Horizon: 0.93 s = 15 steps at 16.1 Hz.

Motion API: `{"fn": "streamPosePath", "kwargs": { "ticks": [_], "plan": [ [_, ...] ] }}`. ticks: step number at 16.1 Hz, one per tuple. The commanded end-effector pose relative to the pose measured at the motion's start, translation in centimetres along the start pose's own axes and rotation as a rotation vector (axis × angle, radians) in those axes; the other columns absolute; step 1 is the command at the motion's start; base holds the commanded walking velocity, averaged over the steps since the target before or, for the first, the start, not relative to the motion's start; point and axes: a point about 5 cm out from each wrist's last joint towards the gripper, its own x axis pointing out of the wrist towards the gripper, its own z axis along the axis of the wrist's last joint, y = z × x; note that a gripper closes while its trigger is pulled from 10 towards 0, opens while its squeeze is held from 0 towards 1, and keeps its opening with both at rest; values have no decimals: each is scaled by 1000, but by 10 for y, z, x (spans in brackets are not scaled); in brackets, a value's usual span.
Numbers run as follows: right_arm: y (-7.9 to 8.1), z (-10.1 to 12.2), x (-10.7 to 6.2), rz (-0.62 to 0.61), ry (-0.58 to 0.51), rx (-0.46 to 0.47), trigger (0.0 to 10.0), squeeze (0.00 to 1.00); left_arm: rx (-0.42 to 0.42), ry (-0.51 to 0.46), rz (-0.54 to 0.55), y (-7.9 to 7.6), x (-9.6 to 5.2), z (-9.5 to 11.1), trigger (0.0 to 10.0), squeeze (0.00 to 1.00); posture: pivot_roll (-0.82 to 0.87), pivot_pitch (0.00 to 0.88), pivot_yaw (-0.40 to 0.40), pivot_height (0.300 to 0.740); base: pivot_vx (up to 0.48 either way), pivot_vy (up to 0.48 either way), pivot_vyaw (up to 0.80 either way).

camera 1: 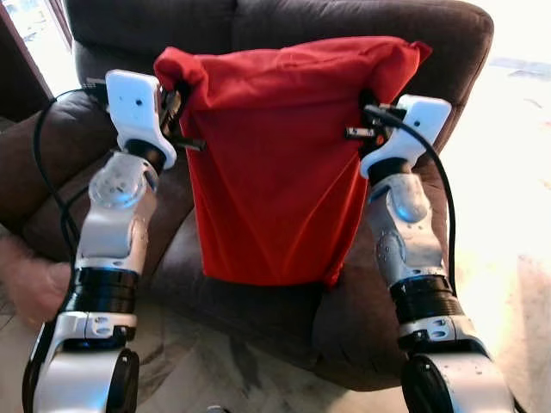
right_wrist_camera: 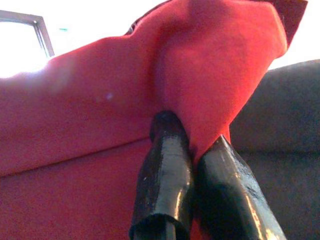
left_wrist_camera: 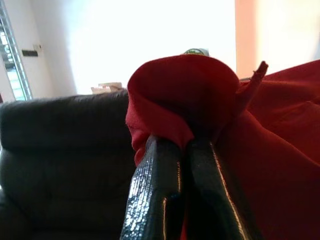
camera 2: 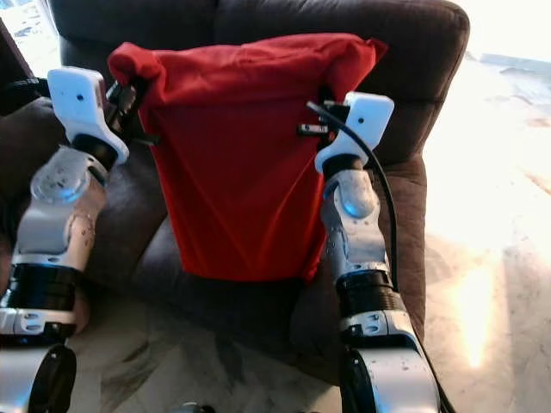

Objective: Move the pillow to the sofa from floor

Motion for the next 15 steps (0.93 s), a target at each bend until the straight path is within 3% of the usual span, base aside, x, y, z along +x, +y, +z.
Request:
{"fn": "streamPosePath", "kwargs": {
  "ticks": [1, 4, 9, 13, 15],
  "plan": [
    [-1, 48, 11, -13, -185, 4, 10000, 0, 45, -120, 18, 9, 5, 35, 10000, 0, 184, 99, -3, 740, 0, 0, 0],
    [2, 73, 10, -8, -261, 12, 10000, 0, 65, -145, -20, 7, 1, 51, 10000, 0, 179, 104, -7, 740, 0, 0, 0],
    [3, 99, 1, -6, -295, 3, 10000, 0, 63, -177, -103, 9, -10, 83, 10000, 0, 174, 103, -13, 740, 0, 0, 0],
    [4, 108, -5, 7, -293, -1, 10000, 0, 41, -172, -141, 12, -16, 92, 10000, 0, 164, 88, -16, 740, 0, 0, 0],
    [9, 105, -12, 22, -259, 11, 10000, 0, 62, -131, -87, 18, -14, 81, 10000, 0, 163, 82, -18, 740, 0, 0, 0]
  ]
}}
